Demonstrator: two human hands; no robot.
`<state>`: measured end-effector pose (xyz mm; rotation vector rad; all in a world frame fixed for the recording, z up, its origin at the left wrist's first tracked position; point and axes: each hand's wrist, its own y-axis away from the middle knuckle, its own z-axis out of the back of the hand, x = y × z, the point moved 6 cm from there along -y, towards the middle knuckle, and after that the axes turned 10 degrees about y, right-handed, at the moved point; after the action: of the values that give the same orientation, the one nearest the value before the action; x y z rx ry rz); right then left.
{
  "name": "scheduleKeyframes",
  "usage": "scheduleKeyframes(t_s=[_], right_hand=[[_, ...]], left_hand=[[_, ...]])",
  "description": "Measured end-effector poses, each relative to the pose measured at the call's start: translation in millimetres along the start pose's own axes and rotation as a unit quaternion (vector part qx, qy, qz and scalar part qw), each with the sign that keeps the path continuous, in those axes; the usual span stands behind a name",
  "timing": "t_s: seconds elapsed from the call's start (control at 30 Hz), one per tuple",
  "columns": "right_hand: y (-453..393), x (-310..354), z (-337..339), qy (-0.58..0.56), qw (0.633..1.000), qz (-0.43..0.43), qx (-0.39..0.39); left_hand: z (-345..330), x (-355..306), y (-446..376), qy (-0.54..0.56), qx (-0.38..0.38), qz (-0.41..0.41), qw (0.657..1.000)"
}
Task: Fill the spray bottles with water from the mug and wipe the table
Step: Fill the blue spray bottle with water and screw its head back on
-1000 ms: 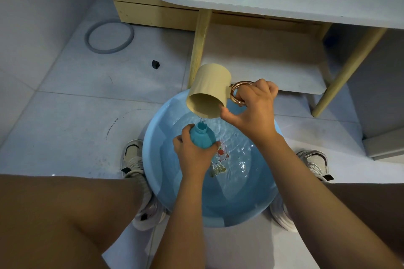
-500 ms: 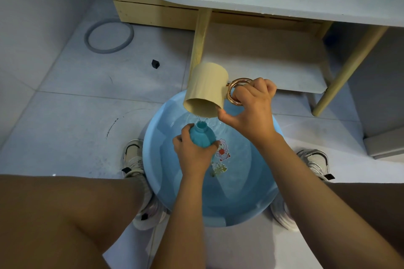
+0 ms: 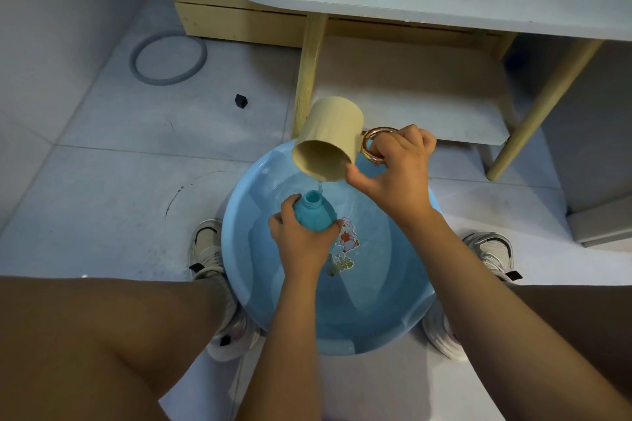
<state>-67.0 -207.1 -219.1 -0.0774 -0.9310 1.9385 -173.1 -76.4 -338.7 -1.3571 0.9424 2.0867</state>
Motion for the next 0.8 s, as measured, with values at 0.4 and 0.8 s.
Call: scheduleKeyframes(t_s=[0.4,0.8], right_hand=[[73.3,-59.3,-59.0,0.260,0.922,-0.086,0.274],[129.3,-42.7,-92.8,0.296,0.833,-0.029,0.466]], left_hand=[[8.3,10.8,-2.5,0.034,-0.028,0.000,0.999],[19.4,19.8,-8.5,0.056,-0.057,-0.003,0.997]])
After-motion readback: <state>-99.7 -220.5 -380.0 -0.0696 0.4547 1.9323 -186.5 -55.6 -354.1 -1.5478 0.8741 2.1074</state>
